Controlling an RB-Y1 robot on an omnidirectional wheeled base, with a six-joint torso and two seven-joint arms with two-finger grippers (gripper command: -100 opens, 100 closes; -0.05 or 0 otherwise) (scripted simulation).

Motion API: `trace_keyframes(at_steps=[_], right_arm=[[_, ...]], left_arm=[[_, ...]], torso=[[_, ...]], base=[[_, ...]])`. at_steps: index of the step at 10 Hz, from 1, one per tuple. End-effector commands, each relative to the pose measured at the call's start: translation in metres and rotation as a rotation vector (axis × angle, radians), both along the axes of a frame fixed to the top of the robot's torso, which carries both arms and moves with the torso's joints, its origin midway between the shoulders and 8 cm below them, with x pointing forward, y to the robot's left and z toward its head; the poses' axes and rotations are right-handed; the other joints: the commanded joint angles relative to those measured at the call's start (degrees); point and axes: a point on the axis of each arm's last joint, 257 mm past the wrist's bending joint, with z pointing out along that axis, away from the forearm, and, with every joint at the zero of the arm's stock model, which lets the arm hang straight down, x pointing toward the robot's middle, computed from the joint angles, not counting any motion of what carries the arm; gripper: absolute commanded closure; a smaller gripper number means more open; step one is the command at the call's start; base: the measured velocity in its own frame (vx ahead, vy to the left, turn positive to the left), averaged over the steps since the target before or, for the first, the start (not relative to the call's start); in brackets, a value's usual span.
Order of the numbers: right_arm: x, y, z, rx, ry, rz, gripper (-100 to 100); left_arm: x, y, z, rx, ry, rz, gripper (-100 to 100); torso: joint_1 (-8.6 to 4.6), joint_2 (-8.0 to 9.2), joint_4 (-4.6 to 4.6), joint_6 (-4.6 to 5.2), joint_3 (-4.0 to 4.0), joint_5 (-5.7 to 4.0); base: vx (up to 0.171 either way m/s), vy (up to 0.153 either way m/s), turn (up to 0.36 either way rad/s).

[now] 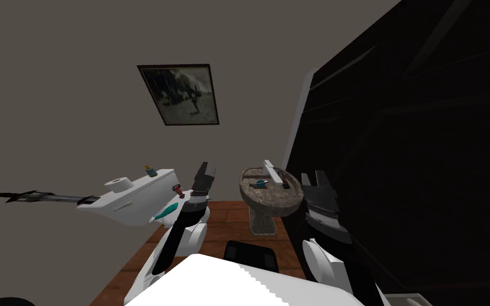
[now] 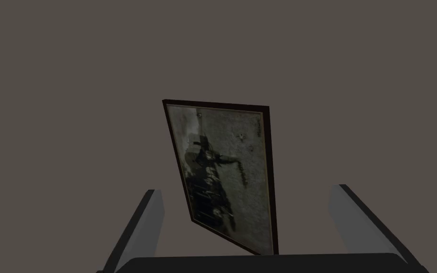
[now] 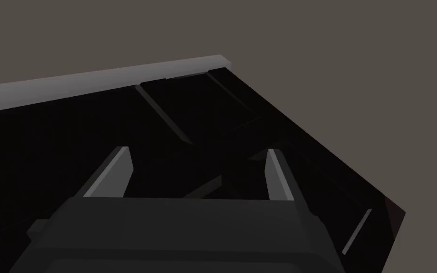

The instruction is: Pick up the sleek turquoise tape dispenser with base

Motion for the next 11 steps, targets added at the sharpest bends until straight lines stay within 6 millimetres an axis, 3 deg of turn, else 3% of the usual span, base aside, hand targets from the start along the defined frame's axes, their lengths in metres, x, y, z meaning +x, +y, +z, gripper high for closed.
trace_keyframes(at_steps=[1,11], right_arm=[[0.003,0.004,-0.002,-0.046,0.007,0.007,-100],[0.055,0.025,-0.032,-0.579,0.025,-0.064,-100]], left_arm=[[0.0,0.0,0.0,0.0,0.0,0.0,0],[0.0,0.0,0.0,0.0,0.0,0.0,0]], torso=[[0.0,0.0,0.0,0.0,0.0,0.0],[0.08,0.16,0.04,0.01,0.09,0.02]], base=[[-0.009,0.005,0.029],[-0.041,0.026,0.104]])
